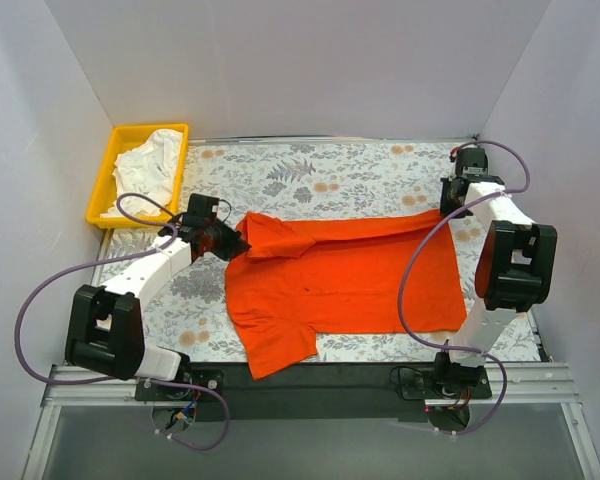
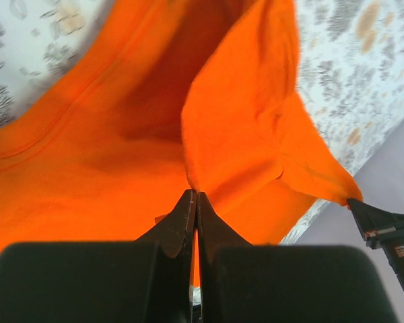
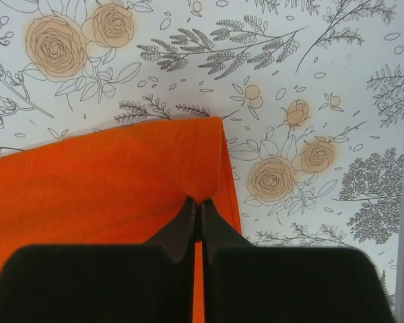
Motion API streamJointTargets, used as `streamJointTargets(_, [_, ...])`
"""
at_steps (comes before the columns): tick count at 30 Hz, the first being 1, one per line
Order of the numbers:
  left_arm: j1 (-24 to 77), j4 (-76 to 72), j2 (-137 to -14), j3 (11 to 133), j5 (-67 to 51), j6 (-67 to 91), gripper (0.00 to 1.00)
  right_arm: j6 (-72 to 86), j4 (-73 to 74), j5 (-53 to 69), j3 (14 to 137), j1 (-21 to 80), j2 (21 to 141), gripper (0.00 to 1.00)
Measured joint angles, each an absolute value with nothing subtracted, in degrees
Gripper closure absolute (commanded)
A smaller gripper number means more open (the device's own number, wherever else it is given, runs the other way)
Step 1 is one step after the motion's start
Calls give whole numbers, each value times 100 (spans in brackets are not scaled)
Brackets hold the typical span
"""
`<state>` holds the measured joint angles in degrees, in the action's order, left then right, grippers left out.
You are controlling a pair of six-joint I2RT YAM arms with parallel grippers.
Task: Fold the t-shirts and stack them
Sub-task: Fold the tshirt
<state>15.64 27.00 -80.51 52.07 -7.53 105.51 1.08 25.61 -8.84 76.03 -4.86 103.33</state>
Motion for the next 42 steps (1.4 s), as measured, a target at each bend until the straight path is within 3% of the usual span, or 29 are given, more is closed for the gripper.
streamJointTargets(2, [1573, 2563, -8014, 4877, -799, 10650, 96, 154, 2565, -880, 7537, -486, 10355, 99])
streamJointTargets(3, [1577, 2506, -8005, 4751, -816, 10680, 89, 167, 2567, -875, 7509, -486, 10366, 99])
streamJointTargets(4, [1586, 2473, -7990, 4639, -821, 10691, 69, 180, 2587, -862, 7487, -486, 10381, 99])
streamJointTargets(6, [1592, 2438, -7937, 4530, -814, 10634, 51, 215, 2585, -843, 7452, -486, 10420, 99])
streamJointTargets(7, [1592, 2427, -7896, 4521, -797, 10606, 37, 222, 2587, -838, 7439, -486, 10433, 99])
streamJointTargets(10, [1573, 2281, -7765, 4569, -701, 10433, 22, 242, 2602, -814, 7400, -489, 10453, 99])
streamJointTargets(15, [1393, 2043, -7975, 5026, -672, 9902, 25, 239, 2578, -740, 7397, -489, 10453, 99])
streamJointTargets(20, [1205, 1667, -9043, 5804, -808, 9343, 40, 239, 2552, -687, 7395, -489, 10453, 99])
streamJointTargets(21, [1184, 1653, -9279, 5942, -823, 9266, 53, 239, 2552, -685, 7393, -489, 10453, 99])
streamJointTargets(22, [1177, 1623, -9485, 6060, -834, 9214, 54, 239, 2543, -679, 7382, -489, 10453, 99])
streamJointTargets(30, [1175, 1640, -10499, 6779, -827, 8779, 52, 239, 2523, -666, 7321, -489, 10451, 99])
streamJointTargets(42, [1175, 1852, -10906, 7100, -698, 8484, 53, 237, 2508, -666, 7229, -489, 10451, 99])
